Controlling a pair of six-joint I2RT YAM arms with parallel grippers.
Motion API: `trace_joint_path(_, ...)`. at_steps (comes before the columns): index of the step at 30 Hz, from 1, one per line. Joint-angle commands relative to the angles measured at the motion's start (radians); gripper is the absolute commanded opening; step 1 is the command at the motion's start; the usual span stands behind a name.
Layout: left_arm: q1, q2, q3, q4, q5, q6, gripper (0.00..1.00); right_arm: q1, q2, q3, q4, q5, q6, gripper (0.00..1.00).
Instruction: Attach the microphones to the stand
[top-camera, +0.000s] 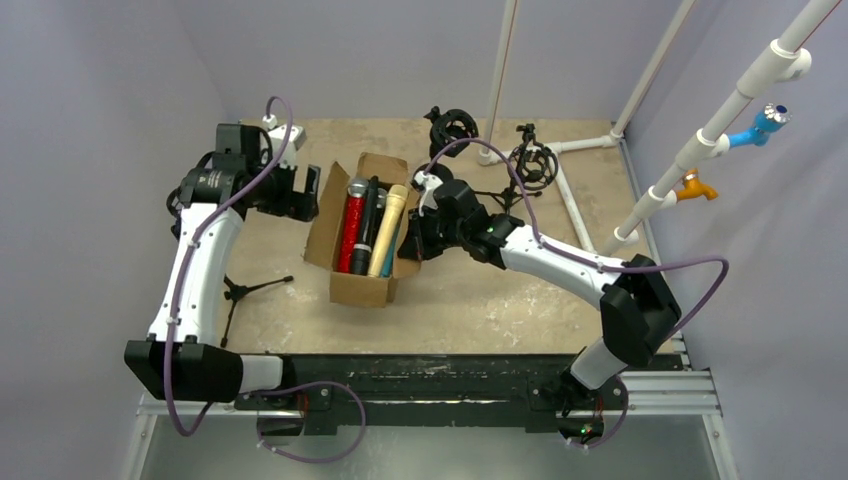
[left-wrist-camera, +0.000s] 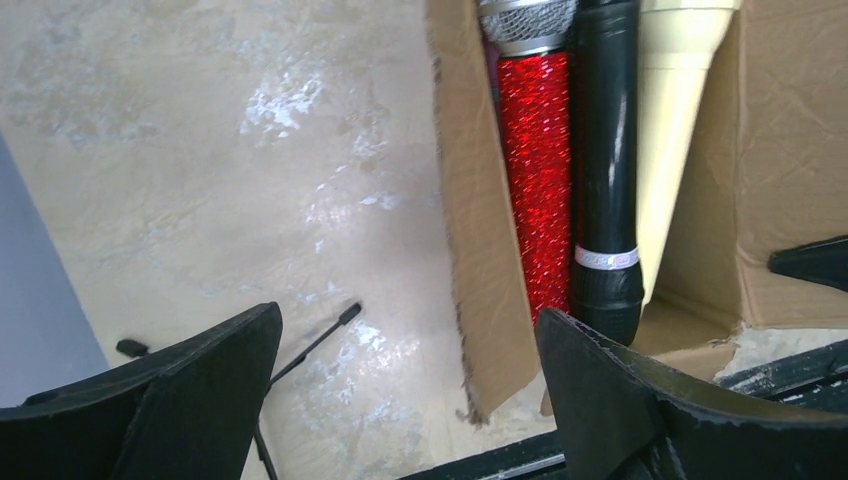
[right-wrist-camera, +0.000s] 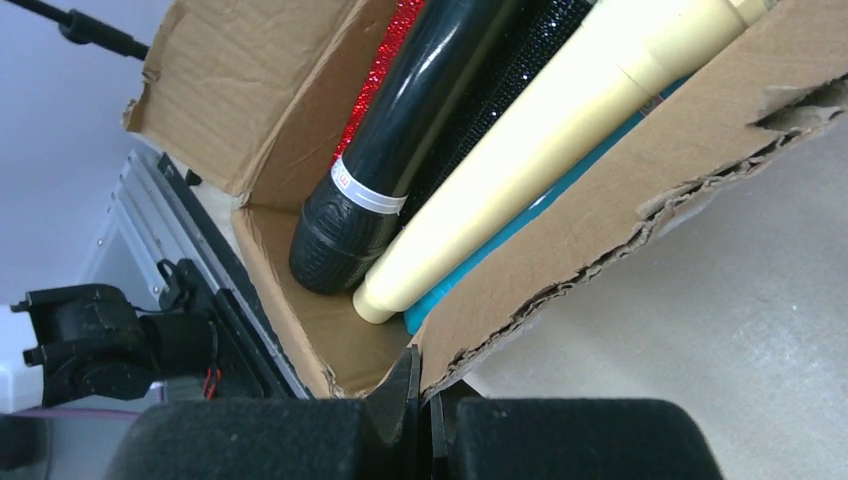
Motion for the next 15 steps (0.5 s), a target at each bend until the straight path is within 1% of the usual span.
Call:
trace_joint_path(1,-0.077,0.052,0.018,0.061,-0.001,-0.010,1.00,0.032,0.012,-0.026,-0.023,-0.163,-0.100,0.00)
trace_joint_path(2,-0.096,0.077,0.040,0.062,-0.006,-0.007,1.00,0.045,0.031,-0.012,-0.035,-0.165,-0.109,0.00)
trace_joint_path(5,-0.105,0.155,0.131,0.071,-0.005,-0.015,1.00,0.077,0.078,0.037,-0.076,-0.146,-0.134,0.00)
trace_joint_path(9,-0.105,0.278,0.276,0.082,-0.013,0.025,1.00,0.087,0.088,0.045,-0.075,-0.163,-0.144,0.00)
trace_joint_path(15,-0.105,0.441,0.456,0.034,0.075,0.104,1.00,0.088,0.128,0.088,-0.147,-0.241,-0.238,0.00)
